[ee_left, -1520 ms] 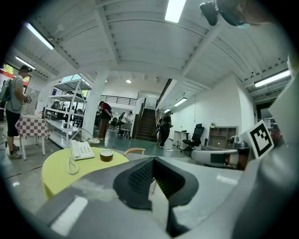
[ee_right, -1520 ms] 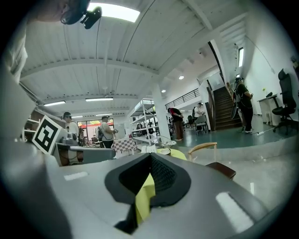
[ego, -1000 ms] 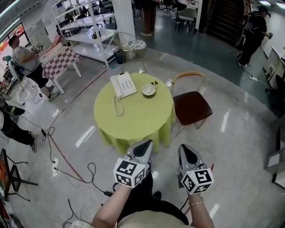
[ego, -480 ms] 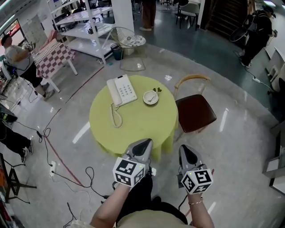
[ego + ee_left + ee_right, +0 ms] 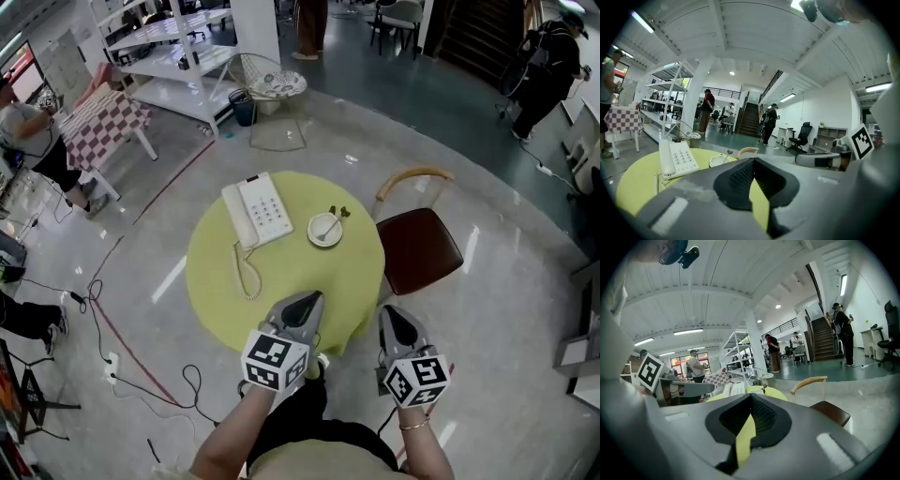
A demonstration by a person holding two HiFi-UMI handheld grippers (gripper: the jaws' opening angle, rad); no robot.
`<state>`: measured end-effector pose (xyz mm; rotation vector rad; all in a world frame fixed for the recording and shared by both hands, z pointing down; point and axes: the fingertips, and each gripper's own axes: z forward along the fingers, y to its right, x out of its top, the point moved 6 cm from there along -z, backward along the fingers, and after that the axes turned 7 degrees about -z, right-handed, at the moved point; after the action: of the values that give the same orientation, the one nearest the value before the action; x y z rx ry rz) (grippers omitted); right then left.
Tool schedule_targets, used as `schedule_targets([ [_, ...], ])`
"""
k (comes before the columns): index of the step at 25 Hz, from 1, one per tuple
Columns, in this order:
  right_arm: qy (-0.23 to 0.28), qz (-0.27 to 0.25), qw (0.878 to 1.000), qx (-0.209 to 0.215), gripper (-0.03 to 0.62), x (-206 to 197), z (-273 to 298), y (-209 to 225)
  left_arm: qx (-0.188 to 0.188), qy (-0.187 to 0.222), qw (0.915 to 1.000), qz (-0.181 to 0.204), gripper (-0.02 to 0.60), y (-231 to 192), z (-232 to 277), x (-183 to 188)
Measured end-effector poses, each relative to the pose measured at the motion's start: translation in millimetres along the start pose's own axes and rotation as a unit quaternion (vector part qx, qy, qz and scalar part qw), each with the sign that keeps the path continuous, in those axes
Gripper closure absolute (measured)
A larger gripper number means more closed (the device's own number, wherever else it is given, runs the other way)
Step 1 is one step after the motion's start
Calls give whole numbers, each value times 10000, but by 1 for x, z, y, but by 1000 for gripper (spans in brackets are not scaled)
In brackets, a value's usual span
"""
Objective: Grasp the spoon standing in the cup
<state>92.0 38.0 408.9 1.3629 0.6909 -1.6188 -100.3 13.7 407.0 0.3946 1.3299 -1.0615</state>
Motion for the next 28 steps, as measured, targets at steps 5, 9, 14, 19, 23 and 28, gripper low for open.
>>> schedule_targets([
  [5,-5,39,9999,-117,595,7,25,8,-79,-111,9999,38,578,-19,20,10],
  [9,-17,41,9999,-156,594,10,37,9,-138,-119,9998,54,563,-30,32,17],
  [14,-96,50,9997,-211,595,8,41,15,-222,-186,9996,53,563,-32,44,18],
  [19,-169,1,9995,-268,594,10,44,26,-206,-259,9994,39,554,-27,50,20],
  [23,-220,32,9996,-166,594,8,47,33,-117,-321,9994,16,523,-28,58,18],
  [28,-291,21,9996,-68,595,9,51,46,56,-309,9995,-7,499,-32,74,22],
])
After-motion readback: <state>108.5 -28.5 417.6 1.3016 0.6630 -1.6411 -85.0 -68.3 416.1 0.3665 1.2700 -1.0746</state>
